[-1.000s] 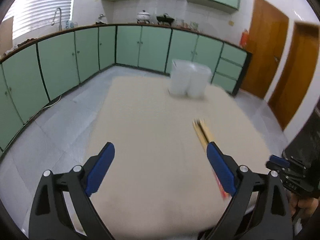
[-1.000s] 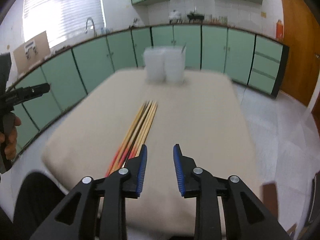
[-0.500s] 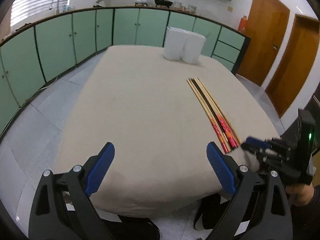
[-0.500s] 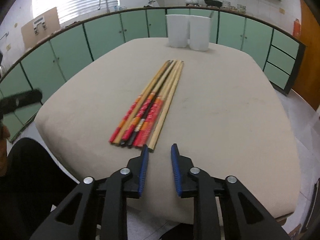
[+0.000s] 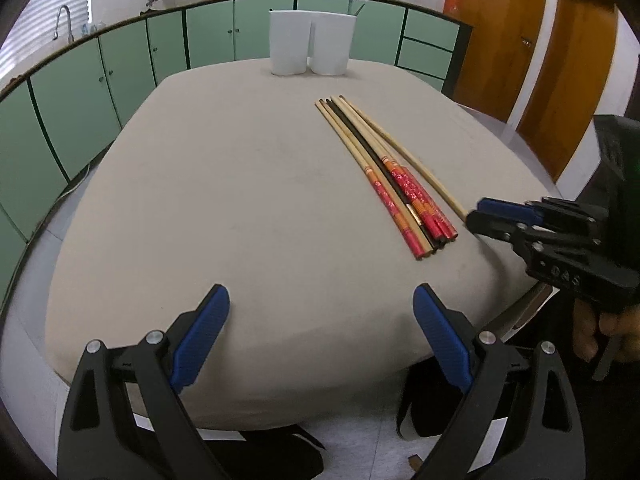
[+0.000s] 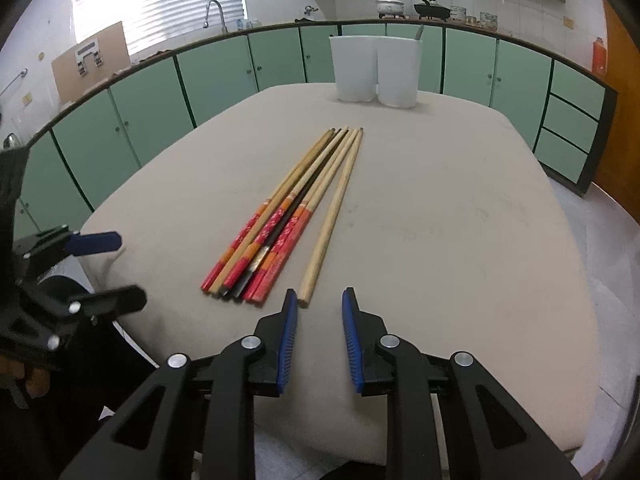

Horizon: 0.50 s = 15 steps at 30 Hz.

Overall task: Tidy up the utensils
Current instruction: 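Grasp one chopstick with the right tool while the left tool grasps another chopstick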

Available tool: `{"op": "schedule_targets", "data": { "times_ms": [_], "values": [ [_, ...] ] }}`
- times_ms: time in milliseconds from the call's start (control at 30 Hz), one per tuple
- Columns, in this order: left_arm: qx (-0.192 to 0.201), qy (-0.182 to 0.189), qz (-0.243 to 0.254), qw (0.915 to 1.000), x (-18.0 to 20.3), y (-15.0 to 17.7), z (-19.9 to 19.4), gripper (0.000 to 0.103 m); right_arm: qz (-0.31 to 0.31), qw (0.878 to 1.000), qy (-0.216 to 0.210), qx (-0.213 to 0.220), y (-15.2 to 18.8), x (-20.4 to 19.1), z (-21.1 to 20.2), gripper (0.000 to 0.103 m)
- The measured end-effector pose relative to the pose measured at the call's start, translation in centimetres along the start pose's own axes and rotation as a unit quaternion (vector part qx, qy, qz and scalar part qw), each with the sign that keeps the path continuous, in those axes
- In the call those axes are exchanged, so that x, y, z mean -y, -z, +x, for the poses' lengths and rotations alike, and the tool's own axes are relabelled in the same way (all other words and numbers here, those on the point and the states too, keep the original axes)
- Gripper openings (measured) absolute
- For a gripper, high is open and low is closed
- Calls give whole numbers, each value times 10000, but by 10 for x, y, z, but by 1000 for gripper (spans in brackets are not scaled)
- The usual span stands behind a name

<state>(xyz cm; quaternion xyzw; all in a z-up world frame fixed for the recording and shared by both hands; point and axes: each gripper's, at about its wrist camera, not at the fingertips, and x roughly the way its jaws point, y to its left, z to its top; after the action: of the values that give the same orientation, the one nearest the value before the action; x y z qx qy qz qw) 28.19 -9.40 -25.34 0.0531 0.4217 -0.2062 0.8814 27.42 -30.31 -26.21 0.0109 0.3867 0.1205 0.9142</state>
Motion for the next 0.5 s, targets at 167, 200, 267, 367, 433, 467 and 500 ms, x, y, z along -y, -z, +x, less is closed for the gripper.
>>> {"op": "schedule_targets", "data": {
  "times_ms": [167,200,267,367,433,467,500],
  "values": [
    [-32,-53,120,9999,14,-2,8,90,-38,9999,-103,63,-3,0,-2,24],
    [-15,-127,165,9998,18,-2,11,90,-127,9998,-134,101,-5,-4,-4,24],
    [-6,-109,177,9998,21,-2,13,90,-244,9996,-132,66,-6,-8,-1,24],
    [24,-133,222,9997,27,-6,19,90,-195,9998,-82,1,-5,-2,8,20],
    [43,-173,194,9997,29,-9,22,90,-29,10000,-77,2,-6,6,8,8],
    [55,-168,170,9997,29,-11,23,90,103,9998,-150,0,-6,12,7,8],
    [78,-207,142,9997,30,-13,25,90,202,9996,-189,0,-6,16,7,8]
  ]
}}
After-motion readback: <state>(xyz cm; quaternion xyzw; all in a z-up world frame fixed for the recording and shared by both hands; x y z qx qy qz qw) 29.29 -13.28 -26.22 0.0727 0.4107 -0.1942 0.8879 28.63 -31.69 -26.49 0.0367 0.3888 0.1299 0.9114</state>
